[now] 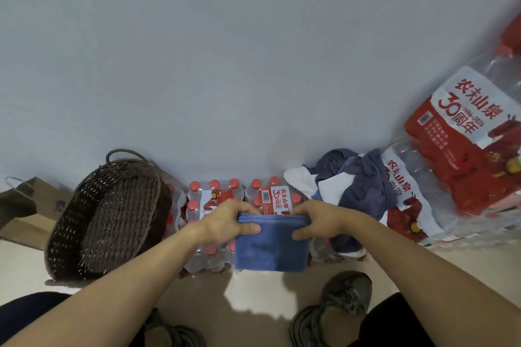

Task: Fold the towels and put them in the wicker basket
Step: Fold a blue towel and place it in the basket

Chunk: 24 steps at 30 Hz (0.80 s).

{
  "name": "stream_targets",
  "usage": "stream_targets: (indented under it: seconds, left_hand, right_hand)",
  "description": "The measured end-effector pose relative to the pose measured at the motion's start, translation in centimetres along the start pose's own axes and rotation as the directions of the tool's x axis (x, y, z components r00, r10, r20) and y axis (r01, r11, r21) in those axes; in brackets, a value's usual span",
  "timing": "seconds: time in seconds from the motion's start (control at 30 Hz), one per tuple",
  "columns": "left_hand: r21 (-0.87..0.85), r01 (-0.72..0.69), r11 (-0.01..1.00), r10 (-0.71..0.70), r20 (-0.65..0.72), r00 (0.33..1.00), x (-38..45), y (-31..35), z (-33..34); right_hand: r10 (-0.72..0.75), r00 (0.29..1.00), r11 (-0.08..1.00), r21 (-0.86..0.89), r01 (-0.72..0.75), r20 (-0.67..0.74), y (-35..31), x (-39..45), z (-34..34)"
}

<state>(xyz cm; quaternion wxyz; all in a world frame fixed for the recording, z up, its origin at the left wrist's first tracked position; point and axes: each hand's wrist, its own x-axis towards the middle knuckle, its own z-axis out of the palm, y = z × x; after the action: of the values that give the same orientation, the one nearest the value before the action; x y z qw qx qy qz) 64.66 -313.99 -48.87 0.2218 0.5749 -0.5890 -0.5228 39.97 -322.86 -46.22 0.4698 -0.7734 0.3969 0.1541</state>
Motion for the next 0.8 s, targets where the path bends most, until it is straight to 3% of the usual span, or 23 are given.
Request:
stream_targets:
  seconds: [0.1, 0.17, 0.27, 0.3, 0.37, 0.43, 0.53, 0.63, 0.7, 0.8]
  left_hand:
    - [-0.188, 0.154, 0.970, -0.165, -0.044, 0.985, 1.5, -1.6, 1.0]
    - [-0.288, 0.216, 0.933, -0.259, -0.121, 0.958, 2.8, -2.3, 1.9]
    - [-0.295, 0.260, 0.919, -0.346, -0.290, 0.892, 4.6, -2.9, 3.0]
    - [-0.246, 0.282, 0.927, -0.352, -0.321, 0.879, 5.0, -3.2, 3.3]
    - [-0.031, 0.309, 0.950, -0.297, -0.386, 0.873, 5.3, -4.1, 4.0]
    - [0.161, 0.261, 0.952, -0.162, -0.457, 0.874, 5.0, -4.8, 5.0]
    - [0.365, 0.076, 0.928, 0.085, -0.405, 0.910, 4.4, -5.4, 6.5]
    - [0.485, -0.097, 0.869, 0.245, -0.252, 0.936, 4.0, -6.0, 7.9]
    - [0.520, -0.144, 0.842, 0.266, -0.167, 0.949, 3.8, -7.1, 8.6]
    - [0.528, -0.121, 0.840, 0.176, -0.055, 0.983, 3.5, -8.7, 9.0]
  right_hand:
    - [0.094, 0.992, 0.904, 0.409, -0.120, 0.084, 2.1, 0.3, -0.2]
    - [0.174, 0.980, 0.810, 0.553, -0.196, 0.091, 3.6, 1.0, 0.1]
    - [0.354, 0.928, 0.714, 0.675, -0.185, -0.120, 5.3, 3.3, 1.1]
    - [0.431, 0.871, 0.731, 0.657, -0.184, -0.236, 5.8, 3.9, 1.4]
    - [0.474, 0.745, 0.858, 0.437, -0.271, -0.469, 6.5, 4.6, 2.0]
    - [0.335, 0.769, 0.942, 0.196, -0.272, -0.544, 6.8, 4.8, 2.7]
    - [0.114, 0.897, 0.992, 0.004, -0.124, -0.426, 5.8, 5.2, 3.8]
    - [-0.043, 0.962, 0.990, -0.138, 0.005, -0.270, 5.4, 5.7, 4.8]
    - [-0.058, 0.982, 0.983, -0.184, 0.024, -0.181, 6.1, 5.7, 5.5]
    - [-0.054, 0.991, 0.969, -0.247, 0.021, -0.127, 7.3, 5.3, 6.0]
